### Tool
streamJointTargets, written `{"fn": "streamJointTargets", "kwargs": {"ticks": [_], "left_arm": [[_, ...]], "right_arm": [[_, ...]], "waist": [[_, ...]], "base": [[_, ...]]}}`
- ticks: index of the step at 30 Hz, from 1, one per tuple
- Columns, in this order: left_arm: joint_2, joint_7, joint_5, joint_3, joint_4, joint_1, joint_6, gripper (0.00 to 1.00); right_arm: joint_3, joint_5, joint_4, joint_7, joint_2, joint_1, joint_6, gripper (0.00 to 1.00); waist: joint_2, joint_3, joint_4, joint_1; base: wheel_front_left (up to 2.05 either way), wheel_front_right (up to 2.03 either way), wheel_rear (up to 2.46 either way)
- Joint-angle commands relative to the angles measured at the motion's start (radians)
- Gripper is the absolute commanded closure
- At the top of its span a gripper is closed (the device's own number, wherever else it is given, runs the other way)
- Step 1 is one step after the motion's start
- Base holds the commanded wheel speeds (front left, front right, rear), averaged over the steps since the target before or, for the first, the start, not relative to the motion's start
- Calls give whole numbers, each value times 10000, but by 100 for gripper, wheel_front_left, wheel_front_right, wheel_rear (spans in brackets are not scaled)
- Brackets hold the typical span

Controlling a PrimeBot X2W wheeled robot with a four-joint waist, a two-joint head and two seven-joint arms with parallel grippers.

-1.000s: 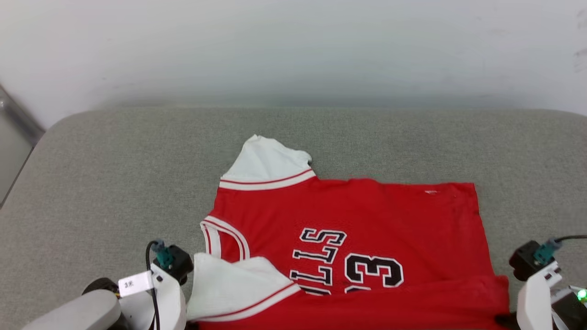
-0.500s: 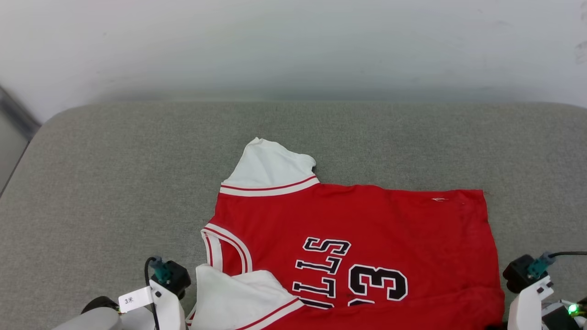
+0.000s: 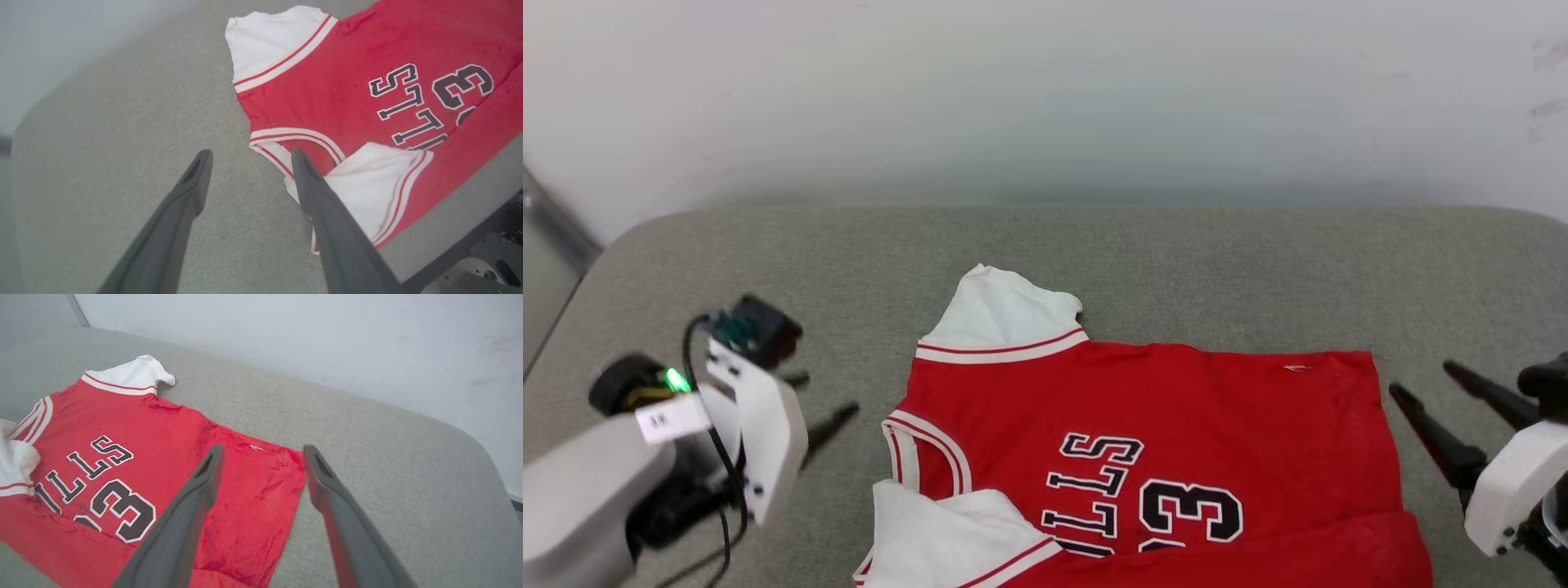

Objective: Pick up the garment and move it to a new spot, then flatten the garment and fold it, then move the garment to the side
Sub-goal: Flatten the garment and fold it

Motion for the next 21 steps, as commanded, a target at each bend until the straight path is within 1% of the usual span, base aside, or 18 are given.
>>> {"fn": "streamJointTargets", "kwargs": {"ticks": [1,5,8,10,14,16,19,20,21], "left_arm": [[-90,-254,298,188,110,-440,132,0],[-434,-751,798,562,643,-1271,245,0],[-699,-846,917,837,1232,-1974,119,0],[-911,-744,917,998,1687,-2521,-14,0],[-1382,-59,424,1339,2655,-3630,-366,0],[-1576,408,311,1410,3121,-4283,-552,0],[-1729,1467,269,1262,3798,-5198,-808,0],[-1729,1467,269,1262,3798,-5198,-808,0],[-1898,2168,39,1242,4250,-5688,-894,0]], "right_arm": [[-530,-514,-175,-438,425,221,-3,0],[-1881,-1901,-850,-1321,1574,626,-3,0],[-2760,-2837,-1549,-1755,2452,986,-3,0],[-3105,-3432,-2088,-1883,2927,1232,-3,0],[-3546,-4099,-3098,-1932,3760,1566,-3,0],[-3604,-4343,-3476,-1908,4015,1600,-3,0],[-3598,-4519,-3876,-2015,4300,1324,-3,0],[-3598,-4519,-3876,-2015,4300,1324,-3,0],[-3557,-4579,-3991,-2028,4413,1177,-3,0]], "waist": [[0,221,-171,1],[0,727,-534,1],[0,1222,-840,1],[0,1590,-1040,1],[0,2398,-1424,1],[0,2835,-1622,1],[0,3519,-1950,1],[0,3519,-1950,1],[0,3910,-2140,1]], "base": [[0,0,0],[0,0,0],[0,0,0],[0,0,0],[0,0,0],[0,0,0],[0,0,0],[0,0,0],[0,0,0]]}}
